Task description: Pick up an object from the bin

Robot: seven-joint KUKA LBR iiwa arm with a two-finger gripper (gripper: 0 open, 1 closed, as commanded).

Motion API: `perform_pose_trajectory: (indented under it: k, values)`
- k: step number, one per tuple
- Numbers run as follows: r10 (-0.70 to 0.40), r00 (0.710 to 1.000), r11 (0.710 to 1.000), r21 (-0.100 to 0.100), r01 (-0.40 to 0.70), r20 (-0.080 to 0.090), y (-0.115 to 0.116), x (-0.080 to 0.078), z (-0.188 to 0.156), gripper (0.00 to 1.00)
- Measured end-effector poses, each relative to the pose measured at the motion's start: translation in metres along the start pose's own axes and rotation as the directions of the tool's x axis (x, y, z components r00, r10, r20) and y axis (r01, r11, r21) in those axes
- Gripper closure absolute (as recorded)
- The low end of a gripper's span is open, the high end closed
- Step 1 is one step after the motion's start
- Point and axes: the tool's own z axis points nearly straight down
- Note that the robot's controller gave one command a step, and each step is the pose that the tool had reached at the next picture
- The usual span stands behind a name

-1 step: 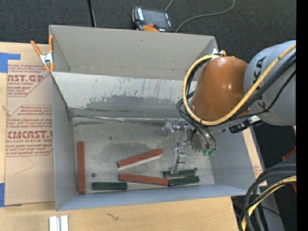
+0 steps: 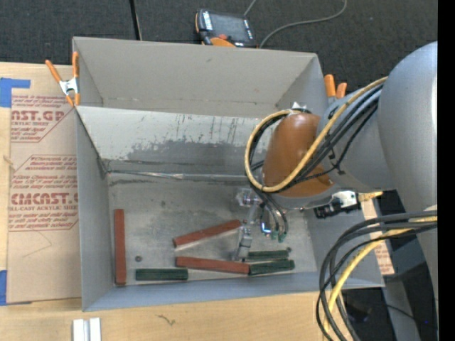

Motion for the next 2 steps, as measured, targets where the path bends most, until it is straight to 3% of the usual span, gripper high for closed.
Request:
perform_pose_trajectory:
  k: [1,2]
  values:
    - [-0.001,1.0,1.0,-0.001,0.001,0.005,0.0,-0.001,-0.004,1.0]
    - [-0.176,0.984,0.984,0.002,0.176,0.015,-0.011,-0.017,-0.142,1.0]
